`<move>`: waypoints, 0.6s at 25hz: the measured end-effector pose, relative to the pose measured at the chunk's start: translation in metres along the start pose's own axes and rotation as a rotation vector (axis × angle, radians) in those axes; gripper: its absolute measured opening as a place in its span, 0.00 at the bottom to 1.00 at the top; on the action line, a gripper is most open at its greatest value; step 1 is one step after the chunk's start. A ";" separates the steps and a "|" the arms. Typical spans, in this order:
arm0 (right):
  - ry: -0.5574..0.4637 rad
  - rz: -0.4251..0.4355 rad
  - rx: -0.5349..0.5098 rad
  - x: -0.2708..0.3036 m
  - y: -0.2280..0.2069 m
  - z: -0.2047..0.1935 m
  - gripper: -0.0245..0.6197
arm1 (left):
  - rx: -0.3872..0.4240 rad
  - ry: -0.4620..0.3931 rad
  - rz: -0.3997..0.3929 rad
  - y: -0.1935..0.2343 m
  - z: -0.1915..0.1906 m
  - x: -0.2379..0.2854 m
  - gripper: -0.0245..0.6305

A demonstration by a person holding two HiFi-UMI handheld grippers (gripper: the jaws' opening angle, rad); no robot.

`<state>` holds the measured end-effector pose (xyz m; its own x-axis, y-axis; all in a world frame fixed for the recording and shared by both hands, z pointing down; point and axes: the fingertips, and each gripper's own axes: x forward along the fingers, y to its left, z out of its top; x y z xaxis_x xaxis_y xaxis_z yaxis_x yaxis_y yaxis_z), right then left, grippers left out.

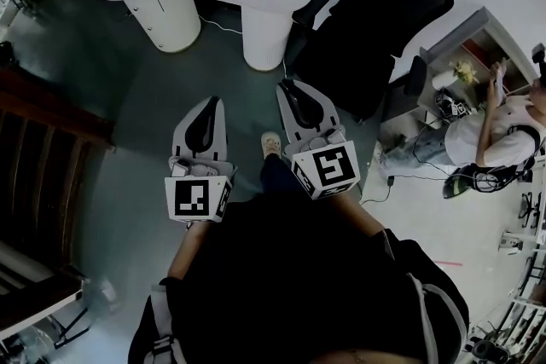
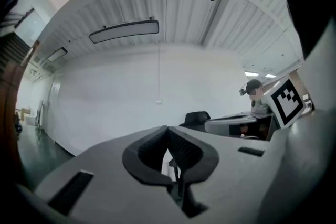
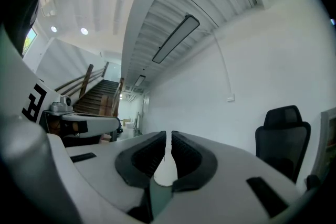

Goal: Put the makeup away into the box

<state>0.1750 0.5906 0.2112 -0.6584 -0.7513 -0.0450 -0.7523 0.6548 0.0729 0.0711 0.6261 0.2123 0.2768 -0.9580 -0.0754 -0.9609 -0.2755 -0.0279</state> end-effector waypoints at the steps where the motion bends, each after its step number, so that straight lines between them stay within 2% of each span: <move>1: 0.010 -0.002 0.007 0.009 -0.007 -0.004 0.10 | 0.008 -0.002 -0.006 0.002 0.000 0.010 0.05; 3: 0.033 -0.007 0.023 0.028 -0.023 -0.014 0.18 | 0.021 -0.008 -0.015 0.009 0.000 0.030 0.05; 8: 0.067 -0.005 0.048 0.081 -0.070 -0.029 0.20 | 0.021 0.015 -0.007 0.027 -0.005 0.090 0.05; 15: 0.110 0.015 0.080 0.145 -0.118 -0.044 0.23 | -0.006 -0.027 -0.009 0.046 -0.001 0.156 0.05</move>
<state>0.1695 0.4014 0.2399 -0.6660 -0.7431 0.0654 -0.7450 0.6670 -0.0075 0.0703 0.4636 0.2002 0.2854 -0.9530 -0.1016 -0.9584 -0.2846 -0.0230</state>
